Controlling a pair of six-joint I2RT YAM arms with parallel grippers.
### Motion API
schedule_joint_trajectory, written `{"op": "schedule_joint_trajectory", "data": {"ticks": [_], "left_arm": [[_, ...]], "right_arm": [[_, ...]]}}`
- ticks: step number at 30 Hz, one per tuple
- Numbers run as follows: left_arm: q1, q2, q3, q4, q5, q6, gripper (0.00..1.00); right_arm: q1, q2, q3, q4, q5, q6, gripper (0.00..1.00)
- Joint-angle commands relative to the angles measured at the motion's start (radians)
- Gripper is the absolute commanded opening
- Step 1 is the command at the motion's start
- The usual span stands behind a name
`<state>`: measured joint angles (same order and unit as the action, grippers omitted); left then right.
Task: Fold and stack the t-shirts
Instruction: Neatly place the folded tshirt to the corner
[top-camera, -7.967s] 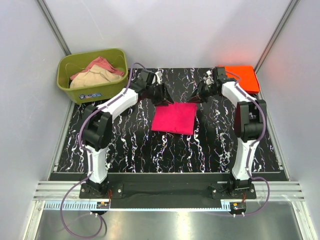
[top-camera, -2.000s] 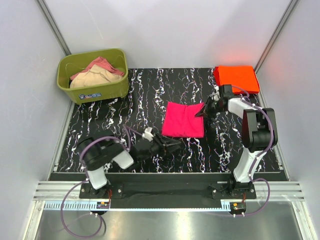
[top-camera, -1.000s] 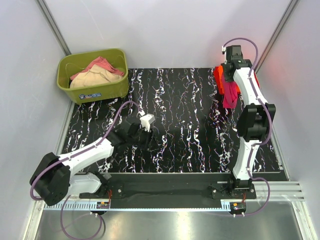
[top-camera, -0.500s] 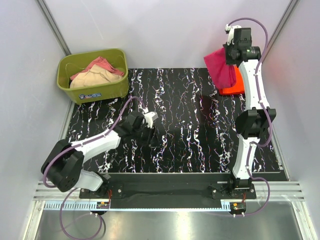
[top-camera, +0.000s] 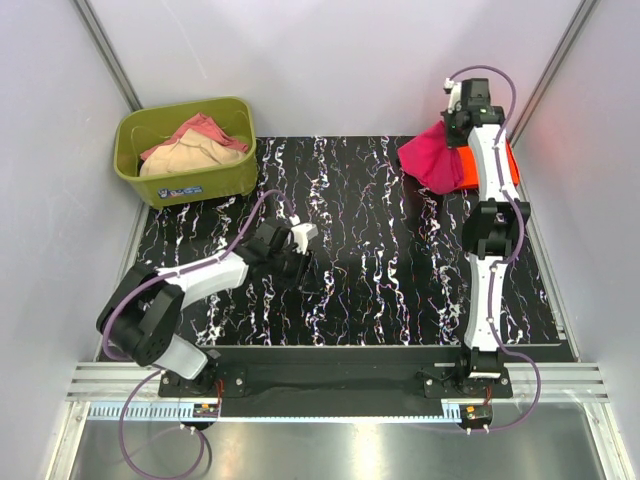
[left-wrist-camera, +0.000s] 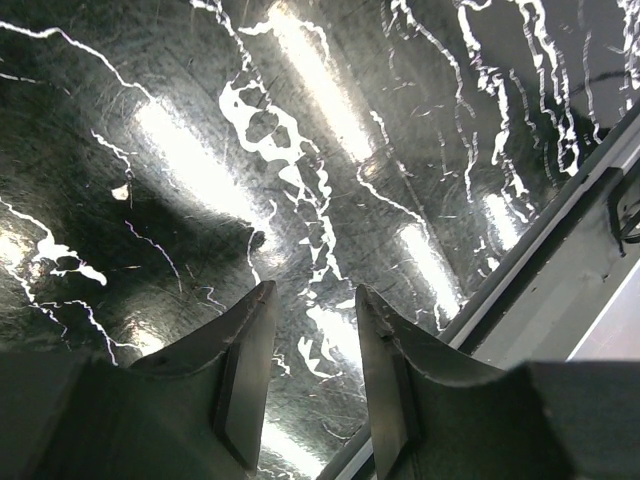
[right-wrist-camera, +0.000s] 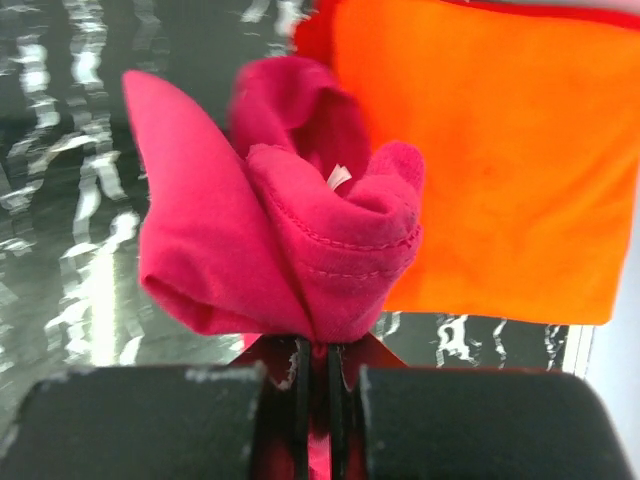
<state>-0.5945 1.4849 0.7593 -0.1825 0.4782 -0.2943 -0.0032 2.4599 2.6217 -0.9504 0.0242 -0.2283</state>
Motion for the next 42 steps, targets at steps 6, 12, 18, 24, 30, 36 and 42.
{"op": "schedule_joint_trajectory", "data": {"ticks": [6,12,18,24,30,36,42], "left_arm": [[0.022,0.052,0.037,0.037,0.057,0.015,0.41],[0.025,0.089,0.071,0.020,0.074,0.004,0.40],[0.025,0.118,0.087,-0.008,0.073,0.001,0.39],[0.024,0.153,0.124,-0.031,0.082,-0.002,0.38],[0.025,0.209,0.178,-0.055,0.094,0.003,0.38],[0.025,0.256,0.233,-0.086,0.102,0.012,0.38],[0.025,0.310,0.282,-0.117,0.106,0.021,0.38]], "right_arm": [[-0.098,0.027,0.129,0.099,0.003,-0.003,0.00],[-0.118,0.068,0.129,0.193,-0.007,-0.035,0.00],[-0.153,0.111,0.153,0.272,0.039,-0.045,0.00],[-0.187,0.129,0.164,0.343,0.040,-0.065,0.00],[-0.218,0.149,0.176,0.378,0.016,-0.063,0.00],[-0.251,0.191,0.192,0.404,-0.021,-0.057,0.00],[-0.264,0.220,0.156,0.502,-0.061,-0.075,0.00]]}}
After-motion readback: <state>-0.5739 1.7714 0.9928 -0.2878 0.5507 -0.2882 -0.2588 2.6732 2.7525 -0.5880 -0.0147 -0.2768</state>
